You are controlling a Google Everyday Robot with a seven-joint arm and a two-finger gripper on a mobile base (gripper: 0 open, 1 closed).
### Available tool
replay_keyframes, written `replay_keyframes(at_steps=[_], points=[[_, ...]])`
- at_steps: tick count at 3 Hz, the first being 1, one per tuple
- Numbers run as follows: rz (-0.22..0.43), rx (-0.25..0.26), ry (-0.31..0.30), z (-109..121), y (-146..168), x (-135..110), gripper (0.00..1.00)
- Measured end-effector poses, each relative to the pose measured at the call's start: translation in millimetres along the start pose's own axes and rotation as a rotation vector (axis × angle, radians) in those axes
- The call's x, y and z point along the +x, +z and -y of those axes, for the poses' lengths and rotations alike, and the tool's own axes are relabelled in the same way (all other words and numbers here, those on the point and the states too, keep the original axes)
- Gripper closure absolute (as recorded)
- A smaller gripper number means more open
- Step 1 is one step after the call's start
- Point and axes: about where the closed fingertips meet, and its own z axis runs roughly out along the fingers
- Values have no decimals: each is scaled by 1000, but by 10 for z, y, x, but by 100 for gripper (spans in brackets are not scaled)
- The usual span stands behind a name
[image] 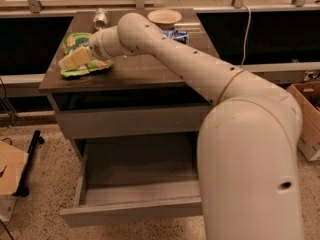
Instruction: Place green rice chip bag into middle drawer
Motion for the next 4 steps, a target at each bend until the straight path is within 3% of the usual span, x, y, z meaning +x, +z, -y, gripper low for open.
replay_keyframes(at_steps=[1,3,4], points=[[-19,-4,38,90,237,78,0],[-49,41,113,273,336,254,41],[-49,41,113,273,329,238,65]])
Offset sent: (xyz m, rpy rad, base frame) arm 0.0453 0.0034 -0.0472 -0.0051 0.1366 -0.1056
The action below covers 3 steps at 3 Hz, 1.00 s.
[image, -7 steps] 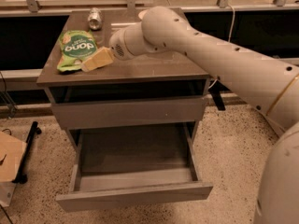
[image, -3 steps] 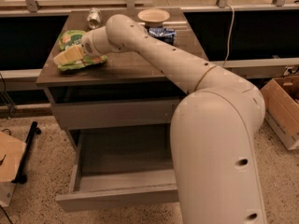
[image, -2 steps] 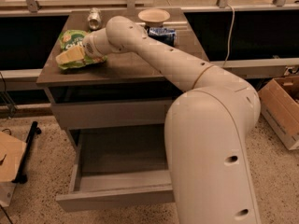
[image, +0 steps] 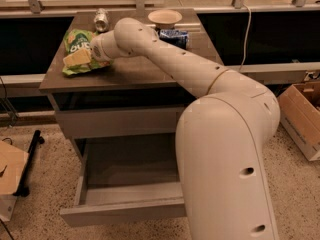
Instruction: Place green rice chip bag into middle drawer
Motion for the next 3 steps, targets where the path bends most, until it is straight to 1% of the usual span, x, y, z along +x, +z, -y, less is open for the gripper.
replay_keyframes(at_steps=[1,2,3], points=[[0,0,0,-1,-7,-14,88],[0,0,0,-2,-8,-17,100],[0,0,0,-2,-9,-19,100]])
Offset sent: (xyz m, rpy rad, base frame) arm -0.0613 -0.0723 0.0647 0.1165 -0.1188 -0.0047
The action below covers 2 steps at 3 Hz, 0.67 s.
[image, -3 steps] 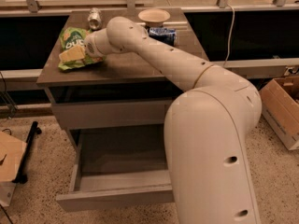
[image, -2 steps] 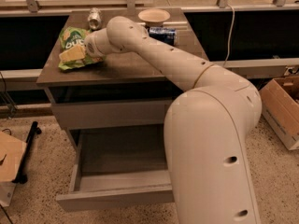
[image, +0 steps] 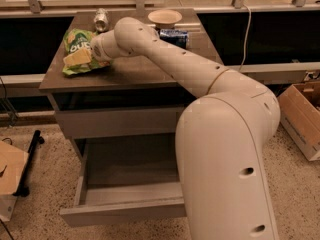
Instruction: Place green rice chip bag into middle drawer
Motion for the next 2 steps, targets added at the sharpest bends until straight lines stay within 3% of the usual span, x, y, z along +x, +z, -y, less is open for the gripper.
replay_keyframes(at_steps=[1,2], points=[[0,0,0,0,-1,-2,100],[0,0,0,-1,-2,-5,74]])
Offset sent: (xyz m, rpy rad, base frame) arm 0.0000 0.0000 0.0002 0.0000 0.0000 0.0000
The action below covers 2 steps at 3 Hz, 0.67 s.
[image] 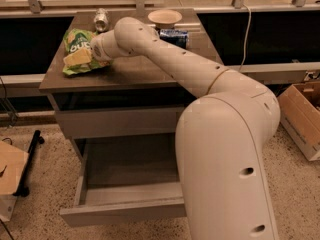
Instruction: Place green rice chip bag into middle drawer
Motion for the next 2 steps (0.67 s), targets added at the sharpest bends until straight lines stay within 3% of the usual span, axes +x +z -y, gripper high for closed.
replay_keyframes(at_steps=[1,2], points=[[0,0,0,-1,-2,-5,43],[0,0,0,-1,-5,-10,19]])
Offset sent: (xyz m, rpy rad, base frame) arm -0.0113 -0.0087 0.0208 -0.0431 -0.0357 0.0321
